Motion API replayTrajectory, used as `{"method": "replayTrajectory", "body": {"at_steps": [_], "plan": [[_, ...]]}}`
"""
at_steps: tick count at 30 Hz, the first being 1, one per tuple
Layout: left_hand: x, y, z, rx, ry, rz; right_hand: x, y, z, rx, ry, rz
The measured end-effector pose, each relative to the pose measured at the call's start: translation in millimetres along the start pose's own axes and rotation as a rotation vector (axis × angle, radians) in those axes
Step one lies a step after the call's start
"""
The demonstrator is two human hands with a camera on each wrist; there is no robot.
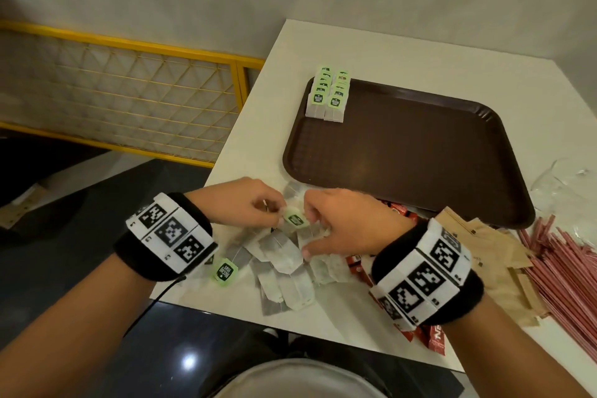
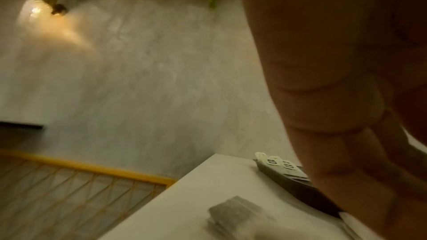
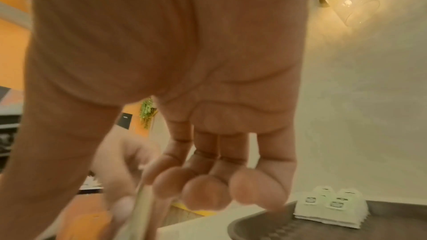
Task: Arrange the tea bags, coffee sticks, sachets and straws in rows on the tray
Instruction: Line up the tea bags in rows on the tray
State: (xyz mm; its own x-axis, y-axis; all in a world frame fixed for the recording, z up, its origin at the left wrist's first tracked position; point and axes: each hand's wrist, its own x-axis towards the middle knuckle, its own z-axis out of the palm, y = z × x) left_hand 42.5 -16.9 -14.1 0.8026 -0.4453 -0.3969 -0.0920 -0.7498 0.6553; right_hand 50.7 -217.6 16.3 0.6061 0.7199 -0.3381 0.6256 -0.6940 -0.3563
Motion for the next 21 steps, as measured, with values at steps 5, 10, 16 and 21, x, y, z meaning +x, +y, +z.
{"method": "replayTrajectory", "body": {"at_steps": [5, 10, 16, 21], "plan": [[1, -4, -14, -0.456, 0.176, -0.064, 7, -22, 17, -0.145, -0.100, -0.180], [0, -11, -24, -0.782, 0.288, -0.120, 21, -27, 35, -0.260, -0.101, -0.206], [4, -18, -24, -1.014, 0.324, -0.103, 23, -18, 26, -0.090, -0.041, -0.172], [13, -20, -32, -1.008, 0.324, -0.117, 22, -3, 6, 0.202, 0.146, -0.113]]}}
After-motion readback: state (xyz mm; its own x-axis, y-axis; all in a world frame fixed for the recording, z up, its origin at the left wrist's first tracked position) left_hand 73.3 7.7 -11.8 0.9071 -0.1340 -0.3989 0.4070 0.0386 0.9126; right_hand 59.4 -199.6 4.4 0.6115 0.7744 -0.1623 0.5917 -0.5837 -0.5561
